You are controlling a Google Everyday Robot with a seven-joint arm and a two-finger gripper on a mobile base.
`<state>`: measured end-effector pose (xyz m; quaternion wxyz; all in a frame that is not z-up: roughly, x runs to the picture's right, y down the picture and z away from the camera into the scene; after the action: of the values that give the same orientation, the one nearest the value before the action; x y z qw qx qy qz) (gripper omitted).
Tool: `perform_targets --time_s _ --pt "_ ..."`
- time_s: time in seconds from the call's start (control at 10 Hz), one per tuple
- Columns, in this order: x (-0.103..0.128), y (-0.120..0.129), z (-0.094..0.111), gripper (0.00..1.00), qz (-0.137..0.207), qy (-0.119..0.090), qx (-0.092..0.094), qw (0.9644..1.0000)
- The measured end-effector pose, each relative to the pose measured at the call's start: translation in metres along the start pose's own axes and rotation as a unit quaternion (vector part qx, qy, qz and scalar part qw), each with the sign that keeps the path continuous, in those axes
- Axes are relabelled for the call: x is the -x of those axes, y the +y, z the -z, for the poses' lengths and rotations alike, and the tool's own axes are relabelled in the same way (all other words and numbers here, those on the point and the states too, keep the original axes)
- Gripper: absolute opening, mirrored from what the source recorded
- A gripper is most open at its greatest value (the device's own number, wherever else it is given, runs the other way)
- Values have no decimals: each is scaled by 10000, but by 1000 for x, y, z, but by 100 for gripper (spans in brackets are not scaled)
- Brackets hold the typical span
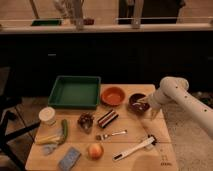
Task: Stack bowls into tray
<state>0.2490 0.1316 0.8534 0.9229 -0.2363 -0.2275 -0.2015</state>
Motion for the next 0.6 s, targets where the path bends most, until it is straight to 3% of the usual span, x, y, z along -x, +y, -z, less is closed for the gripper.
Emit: perform_targets --time_s 0.6 --pt "-8 8 -11 80 -78 -37 116 9999"
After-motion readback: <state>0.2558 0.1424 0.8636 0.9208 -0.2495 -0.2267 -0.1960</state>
